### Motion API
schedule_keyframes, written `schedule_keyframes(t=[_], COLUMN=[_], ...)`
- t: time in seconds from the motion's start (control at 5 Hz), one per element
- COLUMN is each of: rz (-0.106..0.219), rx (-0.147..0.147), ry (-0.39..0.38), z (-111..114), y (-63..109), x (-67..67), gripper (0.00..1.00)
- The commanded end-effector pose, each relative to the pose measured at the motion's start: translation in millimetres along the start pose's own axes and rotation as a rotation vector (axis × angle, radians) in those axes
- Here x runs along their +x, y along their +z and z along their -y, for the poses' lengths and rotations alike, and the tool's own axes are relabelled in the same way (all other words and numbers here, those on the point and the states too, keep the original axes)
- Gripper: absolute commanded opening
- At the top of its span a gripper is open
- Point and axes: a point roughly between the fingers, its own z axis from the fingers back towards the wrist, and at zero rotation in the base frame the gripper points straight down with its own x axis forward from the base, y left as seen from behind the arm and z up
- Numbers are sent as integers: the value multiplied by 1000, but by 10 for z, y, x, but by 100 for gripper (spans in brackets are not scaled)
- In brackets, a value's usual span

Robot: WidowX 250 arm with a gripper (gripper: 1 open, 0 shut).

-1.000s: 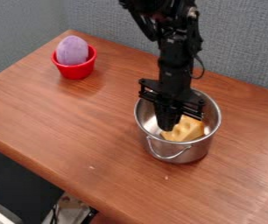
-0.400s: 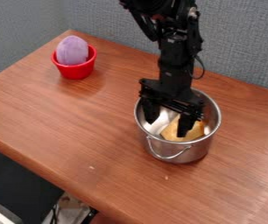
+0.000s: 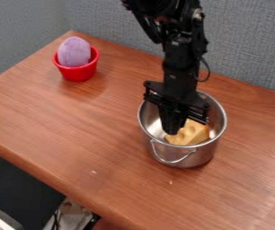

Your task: Remove the yellow object from the metal pot

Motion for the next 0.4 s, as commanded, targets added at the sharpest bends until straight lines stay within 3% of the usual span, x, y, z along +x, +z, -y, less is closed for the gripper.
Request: schedule_keyframes(t=[0.0,0.2], rz=[67,113], rx=[-4,-14], ry=[-27,-30], z=[40,26], y=[249,471], x=[15,-19], gripper=[0,0])
